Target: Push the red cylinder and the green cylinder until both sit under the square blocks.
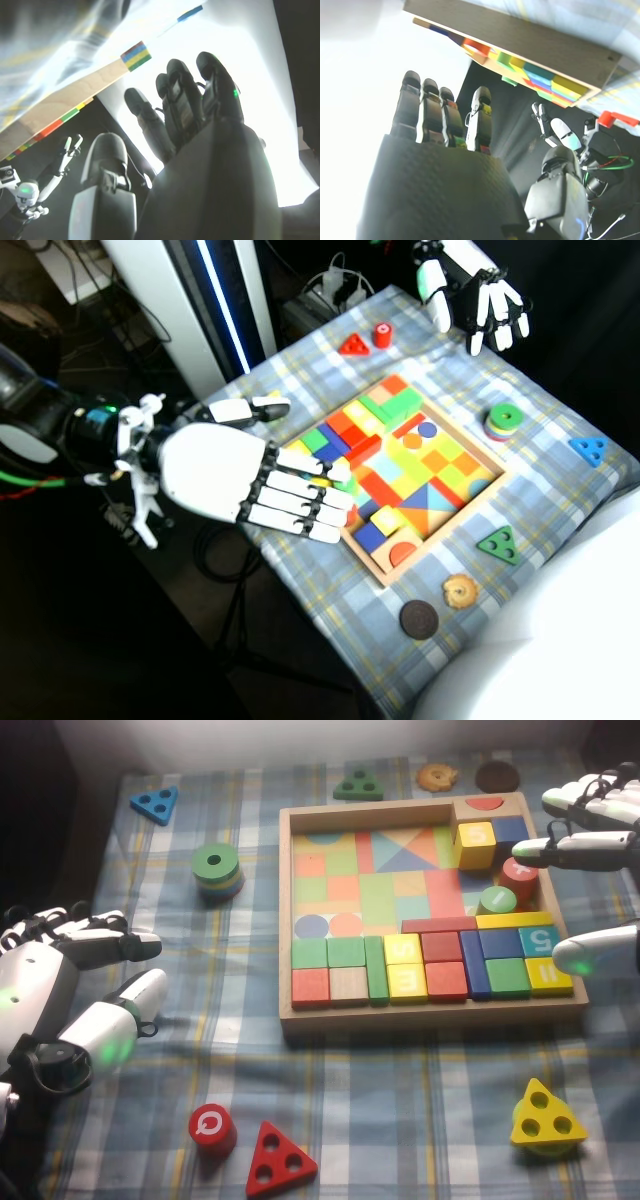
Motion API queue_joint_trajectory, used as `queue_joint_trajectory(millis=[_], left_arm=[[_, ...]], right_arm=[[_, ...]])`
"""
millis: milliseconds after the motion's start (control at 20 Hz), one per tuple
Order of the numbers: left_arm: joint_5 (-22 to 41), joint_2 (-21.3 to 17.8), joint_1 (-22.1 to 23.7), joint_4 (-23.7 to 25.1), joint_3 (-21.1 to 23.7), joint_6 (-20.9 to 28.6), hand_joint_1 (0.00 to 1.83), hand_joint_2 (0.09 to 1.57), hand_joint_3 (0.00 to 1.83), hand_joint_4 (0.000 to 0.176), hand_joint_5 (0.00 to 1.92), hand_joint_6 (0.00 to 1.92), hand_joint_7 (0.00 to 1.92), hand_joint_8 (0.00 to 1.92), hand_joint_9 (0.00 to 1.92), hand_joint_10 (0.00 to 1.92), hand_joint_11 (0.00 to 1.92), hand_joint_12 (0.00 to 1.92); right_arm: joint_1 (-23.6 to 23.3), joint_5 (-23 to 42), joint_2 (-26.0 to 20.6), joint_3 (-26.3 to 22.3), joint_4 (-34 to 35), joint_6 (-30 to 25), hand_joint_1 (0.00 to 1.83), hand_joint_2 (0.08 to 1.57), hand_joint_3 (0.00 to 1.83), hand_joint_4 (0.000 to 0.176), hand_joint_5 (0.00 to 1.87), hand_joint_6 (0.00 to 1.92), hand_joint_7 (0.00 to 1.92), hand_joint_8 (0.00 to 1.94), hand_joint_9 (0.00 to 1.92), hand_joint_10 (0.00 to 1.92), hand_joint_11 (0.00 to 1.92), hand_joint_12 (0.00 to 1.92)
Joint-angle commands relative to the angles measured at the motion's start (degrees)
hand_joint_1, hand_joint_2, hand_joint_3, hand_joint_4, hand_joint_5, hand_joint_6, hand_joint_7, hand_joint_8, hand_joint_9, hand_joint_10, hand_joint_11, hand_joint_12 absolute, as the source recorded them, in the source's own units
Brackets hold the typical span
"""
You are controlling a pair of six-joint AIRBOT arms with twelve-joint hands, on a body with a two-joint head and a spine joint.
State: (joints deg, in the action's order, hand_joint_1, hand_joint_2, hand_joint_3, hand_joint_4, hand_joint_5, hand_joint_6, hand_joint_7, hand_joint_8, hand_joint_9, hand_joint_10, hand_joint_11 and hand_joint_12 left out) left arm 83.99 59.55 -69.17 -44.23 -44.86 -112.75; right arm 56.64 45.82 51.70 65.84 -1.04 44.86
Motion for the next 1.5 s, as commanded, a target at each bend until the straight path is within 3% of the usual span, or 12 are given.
queue_joint_trajectory(millis=[0, 200, 300, 350, 450, 700, 900, 950, 1000, 1050, 1150, 1450], left_arm=[[6.2, 0.2, 0.2, 2.7, 0.1, 0.3, 0.45, 1.33, 0.0, 0.027, 0.81, 0.0, 0.49, 0.0, 0.41, 0.0, 0.0, 0.38], [6.2, 0.2, 0.3, 2.6, 0.1, 0.3, 0.49, 1.33, 0.0, 0.019, 0.81, 0.0, 0.49, 0.0, 0.4, 0.0, 0.0, 0.39], [6.2, 0.1, 0.3, 2.6, 0.1, 0.3, 0.48, 1.33, 0.0, 0.017, 0.8, 0.0, 0.49, 0.0, 0.41, 0.0, 0.0, 0.4], [6.2, 0.1, 0.3, 2.6, 0.1, 0.3, 0.48, 1.33, 0.0, 0.006, 0.8, 0.0, 0.49, 0.0, 0.42, 0.01, 0.0, 0.4], [6.2, 0.1, 0.3, 2.6, 0.1, 0.3, 0.5, 1.32, 0.0, 0.004, 0.81, 0.0, 0.5, 0.0, 0.42, 0.01, 0.0, 0.43], [6.2, 0.1, 0.3, 2.6, 0.1, 0.3, 0.53, 1.31, 0.0, 0.0, 0.83, 0.0, 0.5, 0.0, 0.41, 0.01, 0.0, 0.39], [6.0, 0.1, 0.3, 2.6, 0.0, 0.3, 0.53, 1.32, 0.0, 0.01, 0.81, 0.0, 0.49, 0.0, 0.42, 0.01, 0.0, 0.43], [5.9, 0.1, 0.2, 2.6, 0.0, 0.3, 0.52, 1.32, 0.0, 0.0, 0.82, 0.0, 0.5, 0.0, 0.43, 0.01, 0.0, 0.49], [5.9, 0.1, 0.2, 2.6, 0.0, 0.3, 0.52, 1.32, 0.0, 0.0, 0.83, 0.01, 0.51, 0.0, 0.43, 0.01, 0.0, 0.5], [5.8, 0.1, 0.2, 2.6, 0.0, 0.3, 0.51, 1.32, 0.0, 0.0, 0.84, 0.01, 0.51, 0.0, 0.42, 0.0, 0.0, 0.45], [5.8, 0.1, 0.2, 2.6, 0.0, 0.3, 0.51, 1.32, 0.0, 0.0, 0.83, 0.0, 0.49, 0.0, 0.41, 0.0, 0.0, 0.41], [5.6, 0.1, 0.3, 2.6, 0.0, 0.3, 0.52, 1.32, 0.0, 0.003, 0.81, 0.0, 0.5, 0.0, 0.41, 0.0, 0.0, 0.42]], right_arm=[[-0.4, 6.4, 0.2, 0.5, 1.6, -0.1, 0.0, 0.88, 0.01, 0.176, 0.32, 0.01, 0.0, 0.0, 0.0, 0.0, 0.0, 0.0], [0.1, 5.1, 1.8, 2.5, 2.8, -0.1, 0.0, 0.89, 0.01, 0.176, 0.32, 0.01, 0.0, 0.0, 0.0, 0.0, 0.0, 0.0], [0.1, 3.9, 3.3, 4.4, 3.8, -0.1, 0.0, 0.91, 0.01, 0.156, 0.34, 0.01, 0.0, 0.0, 0.0, 0.0, 0.0, 0.0], [0.1, 3.8, 3.8, 4.9, 4.2, -0.1, 0.0, 0.91, 0.02, 0.17, 0.33, 0.01, 0.0, 0.0, 0.0, 0.0, 0.0, 0.0], [0.1, 3.6, 4.3, 5.4, 4.4, -0.1, 0.0, 0.91, 0.01, 0.16, 0.33, 0.0, 0.0, 0.0, 0.0, 0.0, 0.0, 0.0], [0.1, 2.2, 5.7, 6.7, 4.5, -0.1, 0.0, 0.91, 0.01, 0.176, 0.3, 0.0, 0.0, 0.0, 0.0, 0.0, 0.0, 0.0], [0.2, 0.7, 5.6, 6.5, 3.5, -0.1, 0.0, 0.92, 0.01, 0.146, 0.33, 0.01, 0.0, 0.0, 0.0, 0.0, 0.0, 0.0], [0.2, 0.3, 5.3, 6.2, 3.0, -0.1, 0.0, 0.93, 0.01, 0.14, 0.33, 0.01, 0.0, 0.0, 0.0, 0.0, 0.0, 0.0], [0.2, 0.0, 4.8, 5.6, 2.5, -0.1, 0.0, 0.93, 0.01, 0.141, 0.33, 0.01, 0.0, 0.0, 0.0, 0.0, 0.0, 0.0], [0.2, -0.2, 4.2, 5.1, 2.0, -0.1, 0.0, 0.91, 0.0, 0.166, 0.31, 0.0, 0.0, 0.0, 0.0, 0.0, 0.0, 0.0], [0.3, -0.6, 3.4, 4.4, 1.2, -0.1, 0.0, 0.89, 0.0, 0.173, 0.31, 0.0, 0.0, 0.0, 0.0, 0.0, 0.0, 0.0], [0.4, -1.4, 0.3, 1.9, -0.4, -0.1, 0.0, 0.9, 0.0, 0.173, 0.33, 0.01, 0.0, 0.0, 0.0, 0.0, 0.0, 0.0]])
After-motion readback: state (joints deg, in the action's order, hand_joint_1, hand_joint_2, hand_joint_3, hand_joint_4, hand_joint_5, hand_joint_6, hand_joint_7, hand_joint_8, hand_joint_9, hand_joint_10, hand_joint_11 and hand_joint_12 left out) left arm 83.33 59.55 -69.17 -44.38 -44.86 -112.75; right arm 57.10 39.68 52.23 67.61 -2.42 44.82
